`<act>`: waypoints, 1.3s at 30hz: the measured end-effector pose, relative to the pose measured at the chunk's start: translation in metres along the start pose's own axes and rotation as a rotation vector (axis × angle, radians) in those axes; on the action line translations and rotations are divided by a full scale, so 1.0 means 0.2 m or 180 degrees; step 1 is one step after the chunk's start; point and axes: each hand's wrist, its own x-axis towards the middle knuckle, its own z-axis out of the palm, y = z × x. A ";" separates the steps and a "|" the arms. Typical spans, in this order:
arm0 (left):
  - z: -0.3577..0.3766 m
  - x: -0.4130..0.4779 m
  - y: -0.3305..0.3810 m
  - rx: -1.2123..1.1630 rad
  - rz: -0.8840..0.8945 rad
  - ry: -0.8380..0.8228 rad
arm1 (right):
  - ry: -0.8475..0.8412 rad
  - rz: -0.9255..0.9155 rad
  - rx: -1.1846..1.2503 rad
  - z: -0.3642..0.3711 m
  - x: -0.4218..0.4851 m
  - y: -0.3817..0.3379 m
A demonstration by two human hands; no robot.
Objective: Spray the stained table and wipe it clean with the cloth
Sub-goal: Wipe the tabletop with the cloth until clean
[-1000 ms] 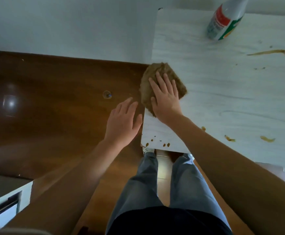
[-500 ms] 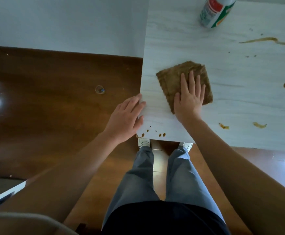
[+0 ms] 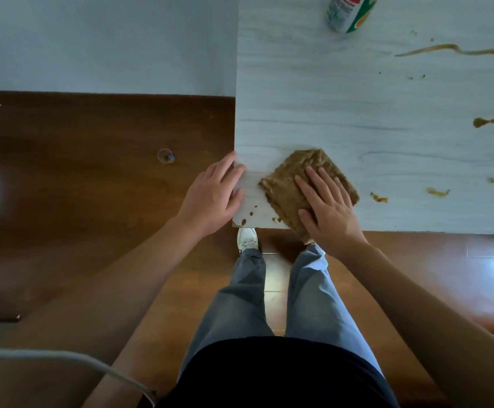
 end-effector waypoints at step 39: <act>-0.05 0.42 -0.01 0.0737 0.0722 0.0159 | 0.0480 0.0981 0.0260 0.05 -0.01 -0.10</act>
